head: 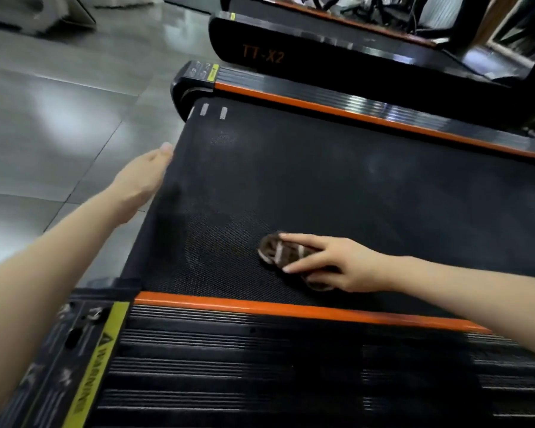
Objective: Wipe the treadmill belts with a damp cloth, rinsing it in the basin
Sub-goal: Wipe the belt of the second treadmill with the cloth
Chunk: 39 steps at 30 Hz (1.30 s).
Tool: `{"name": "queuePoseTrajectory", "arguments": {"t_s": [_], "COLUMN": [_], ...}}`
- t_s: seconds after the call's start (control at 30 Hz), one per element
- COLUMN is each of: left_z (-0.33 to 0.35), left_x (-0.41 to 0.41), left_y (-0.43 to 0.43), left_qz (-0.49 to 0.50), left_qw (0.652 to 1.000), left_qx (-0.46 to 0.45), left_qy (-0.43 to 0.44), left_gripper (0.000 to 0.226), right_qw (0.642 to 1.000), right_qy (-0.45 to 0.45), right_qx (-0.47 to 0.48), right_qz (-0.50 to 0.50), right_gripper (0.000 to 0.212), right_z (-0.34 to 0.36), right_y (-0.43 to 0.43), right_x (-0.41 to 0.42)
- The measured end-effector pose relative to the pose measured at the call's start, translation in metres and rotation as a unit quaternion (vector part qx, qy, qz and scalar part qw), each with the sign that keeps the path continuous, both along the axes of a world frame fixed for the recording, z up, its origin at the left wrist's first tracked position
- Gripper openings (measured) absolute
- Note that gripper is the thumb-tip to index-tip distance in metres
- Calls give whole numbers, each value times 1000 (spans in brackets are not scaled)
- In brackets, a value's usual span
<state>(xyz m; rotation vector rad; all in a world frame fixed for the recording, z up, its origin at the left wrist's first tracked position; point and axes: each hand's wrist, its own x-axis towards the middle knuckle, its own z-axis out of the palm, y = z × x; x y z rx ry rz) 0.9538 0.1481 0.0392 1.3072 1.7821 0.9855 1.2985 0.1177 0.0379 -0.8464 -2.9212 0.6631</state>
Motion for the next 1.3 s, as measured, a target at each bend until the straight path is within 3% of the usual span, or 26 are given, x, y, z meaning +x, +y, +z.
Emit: {"name": "queuePoseTrajectory", "arguments": {"t_s": [0.1, 0.3, 0.5, 0.57, 0.7, 0.83, 0.93, 1.03, 1.17, 1.3], "left_z": [-2, 1, 13, 9, 5, 7, 10, 14, 41, 83], "left_x": [3, -4, -44, -53, -65, -82, -96, -109, -121, -126], "left_y": [-8, -19, -48, -55, -63, -82, -108, -133, -159, -190], "left_qz": [-21, 42, 110, 91, 86, 131, 157, 186, 247, 283], "left_qw": [1000, 998, 985, 982, 974, 965, 956, 951, 937, 918], "left_qx": [7, -45, -124, -150, -180, -176, -178, -174, -171, -175], "left_qy": [9, -21, -49, -75, -112, -144, -170, -176, -179, -215], "left_gripper": [52, 54, 56, 58, 53, 41, 35, 28, 11, 20], "right_qw": [999, 980, 966, 973, 994, 988, 983, 990, 989, 943], "right_qy": [38, 131, 94, 94, 102, 85, 69, 48, 6, 82], "right_qx": [26, 29, 5, 15, 42, 37, 38, 18, -100, -273], "right_qz": [8, 144, 240, 208, 7, -120, -164, -133, -104, -169], "right_gripper": [41, 36, 38, 38, 32, 32, 36, 41, 40, 49], "right_z": [-11, -29, -26, -21, -18, -29, -26, -19, 11, 80], "right_y": [-1, 10, 35, 62, 113, 98, 72, 39, -9, -35], "right_x": [-8, -150, -188, -191, -194, -195, -203, -207, -220, -272]}}
